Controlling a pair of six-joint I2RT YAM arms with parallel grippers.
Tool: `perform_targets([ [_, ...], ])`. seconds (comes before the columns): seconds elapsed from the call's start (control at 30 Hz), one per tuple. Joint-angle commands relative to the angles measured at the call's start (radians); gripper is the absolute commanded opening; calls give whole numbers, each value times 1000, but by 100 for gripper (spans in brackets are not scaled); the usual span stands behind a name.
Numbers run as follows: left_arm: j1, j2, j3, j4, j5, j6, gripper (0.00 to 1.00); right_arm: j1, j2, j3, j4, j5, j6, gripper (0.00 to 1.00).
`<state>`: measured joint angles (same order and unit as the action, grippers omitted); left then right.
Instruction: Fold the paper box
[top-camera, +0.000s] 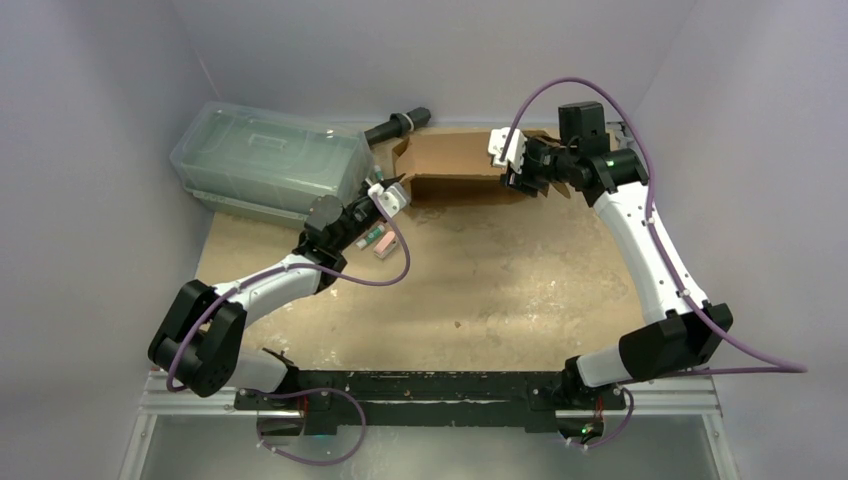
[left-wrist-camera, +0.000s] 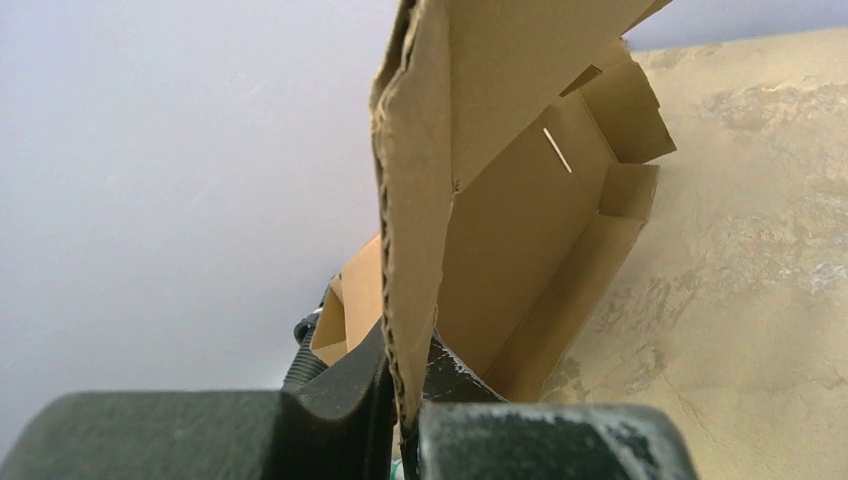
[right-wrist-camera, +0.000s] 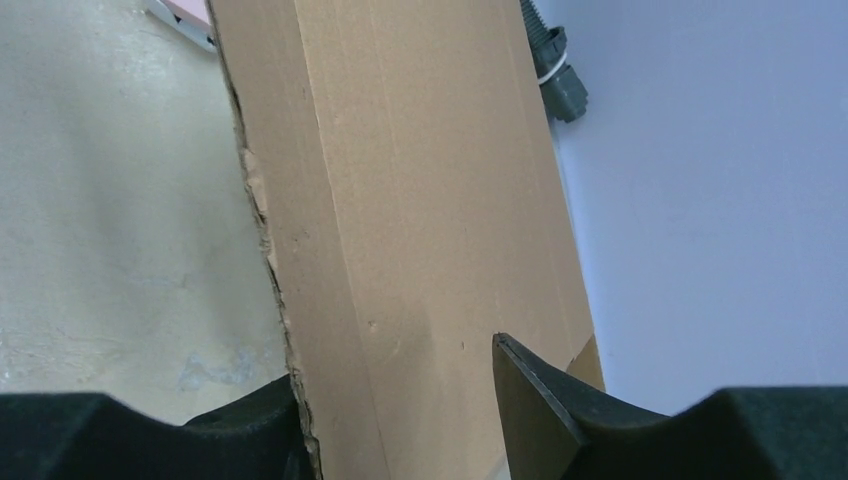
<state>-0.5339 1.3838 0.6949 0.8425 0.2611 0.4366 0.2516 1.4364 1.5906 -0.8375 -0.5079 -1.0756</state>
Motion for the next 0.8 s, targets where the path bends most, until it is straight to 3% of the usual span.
perform_targets([
  [0.0, 2, 4, 39, 23, 44, -26, 0, 2, -21, 23, 20, -60, -33, 56],
  [0.13, 2, 6, 40, 25, 44, -30, 0, 1, -27, 33, -7, -80, -29, 51],
  [0.23, 2, 5, 41, 26, 44, -34, 0, 2, -17, 51, -28, -85, -35, 33],
  [0.37, 2, 5, 47, 26, 40, -55, 0, 1, 0, 97, -54, -80, -36, 0],
  [0.43, 4, 2, 48, 27, 32, -78, 1, 0, 7, 117, -57, -65, -24, 0],
  [0.5, 12, -6, 41, 32, 19, -121, 9, -1, 16, 140, -62, -47, -3, 0],
  [0.57, 28, -27, 9, 69, -10, -203, 34, -4, 36, 184, -98, -37, 12, 0],
  [0.63, 55, -61, -55, 149, -32, -299, 52, -10, 61, 249, -149, -39, 14, 0],
  [0.7, 79, -104, -135, 215, -59, -387, 61, -15, 89, 299, -194, -44, 14, 0],
  [0.77, 99, -139, -215, 269, -75, -443, 64, -21, 123, 339, -222, -47, 21, 0],
])
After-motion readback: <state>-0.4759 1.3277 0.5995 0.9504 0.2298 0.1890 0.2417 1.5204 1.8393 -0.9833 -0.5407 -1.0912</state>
